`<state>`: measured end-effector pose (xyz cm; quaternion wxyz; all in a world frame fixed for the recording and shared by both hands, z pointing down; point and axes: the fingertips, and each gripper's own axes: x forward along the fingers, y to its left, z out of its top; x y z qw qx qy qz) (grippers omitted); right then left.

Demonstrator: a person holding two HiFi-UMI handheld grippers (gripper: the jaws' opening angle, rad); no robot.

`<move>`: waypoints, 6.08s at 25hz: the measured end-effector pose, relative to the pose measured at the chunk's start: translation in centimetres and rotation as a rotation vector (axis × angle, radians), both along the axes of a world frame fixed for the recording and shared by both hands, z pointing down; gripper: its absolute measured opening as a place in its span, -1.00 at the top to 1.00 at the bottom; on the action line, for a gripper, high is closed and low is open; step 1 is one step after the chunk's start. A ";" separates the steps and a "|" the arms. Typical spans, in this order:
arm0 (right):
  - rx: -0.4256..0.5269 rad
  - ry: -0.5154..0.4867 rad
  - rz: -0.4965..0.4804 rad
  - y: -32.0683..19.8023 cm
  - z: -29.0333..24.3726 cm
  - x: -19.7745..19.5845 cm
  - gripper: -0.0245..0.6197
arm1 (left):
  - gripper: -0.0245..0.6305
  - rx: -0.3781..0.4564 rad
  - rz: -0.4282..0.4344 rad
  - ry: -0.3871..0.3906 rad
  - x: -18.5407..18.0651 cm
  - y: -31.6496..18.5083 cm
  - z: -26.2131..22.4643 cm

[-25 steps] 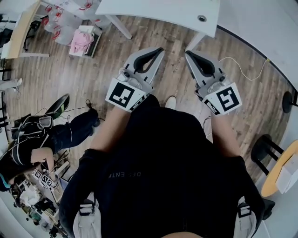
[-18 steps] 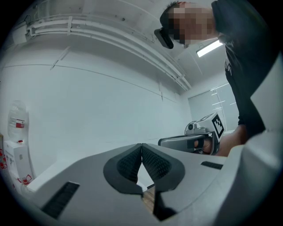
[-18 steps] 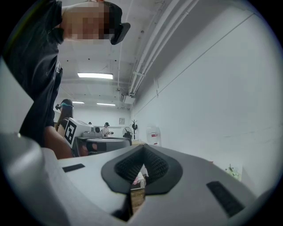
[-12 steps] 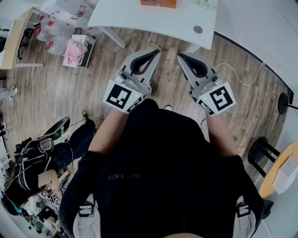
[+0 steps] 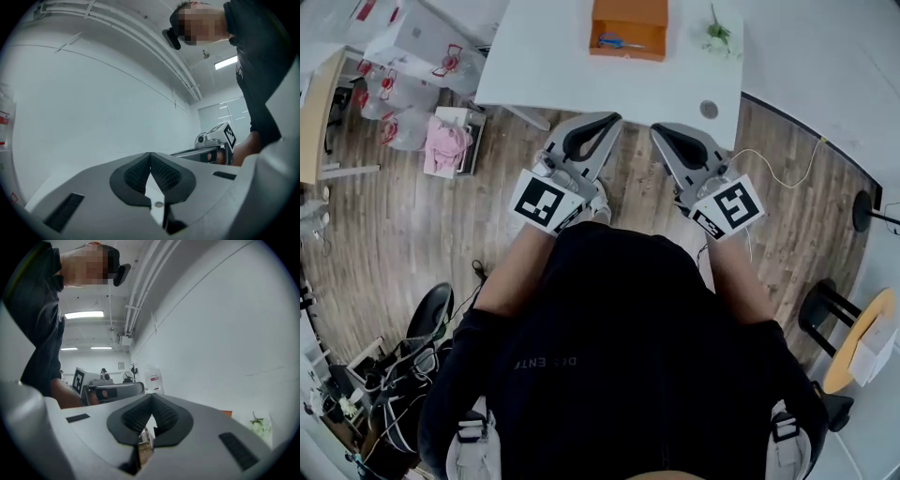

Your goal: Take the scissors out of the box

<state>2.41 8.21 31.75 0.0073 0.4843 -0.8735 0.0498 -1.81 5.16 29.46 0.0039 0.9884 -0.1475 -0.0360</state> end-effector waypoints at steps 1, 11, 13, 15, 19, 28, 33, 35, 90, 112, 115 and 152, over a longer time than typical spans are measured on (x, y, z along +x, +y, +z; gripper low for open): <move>-0.008 -0.013 0.007 -1.4 0.3 -0.1 0.91 | 0.87 0.006 0.006 -0.004 0.0 -1.3 0.2; -0.105 0.094 0.037 -12.0 4.4 -0.1 0.90 | 0.87 -0.011 0.035 -0.056 0.0 -11.4 3.1; -0.135 0.117 0.015 -13.7 5.3 0.1 0.87 | 0.87 -0.030 0.025 -0.046 0.2 -13.1 3.6; -0.162 0.142 -0.006 -15.4 6.2 0.6 0.85 | 0.87 -0.051 0.017 -0.041 0.6 -14.6 4.2; -0.203 0.172 -0.025 -19.0 8.0 2.8 0.84 | 0.87 -0.078 0.006 -0.038 2.1 -17.2 5.3; -0.320 0.300 -0.105 -26.8 14.1 6.6 0.82 | 0.87 -0.065 -0.074 -0.052 4.6 -23.1 6.9; -0.396 0.336 -0.169 -30.3 18.0 7.7 0.81 | 0.87 -0.074 -0.078 -0.043 6.4 -25.8 8.6; -0.420 0.331 -0.182 -31.6 19.2 7.9 0.79 | 0.87 -0.076 -0.080 -0.050 6.9 -26.6 9.3; -0.733 0.857 -0.456 -40.1 40.2 7.7 0.65 | 0.86 -0.181 -0.296 -0.110 5.8 -34.0 16.6; -0.453 0.490 -0.188 -38.8 28.5 8.5 0.66 | 0.86 -0.108 -0.231 -0.081 5.4 -30.2 12.7; -0.421 0.452 -0.169 -38.3 26.7 8.6 0.66 | 0.86 -0.090 -0.221 -0.079 5.5 -29.6 11.9; 0.017 0.092 0.027 -22.9 -1.5 10.6 0.66 | 0.86 0.126 -0.021 -0.051 8.4 -21.0 -0.7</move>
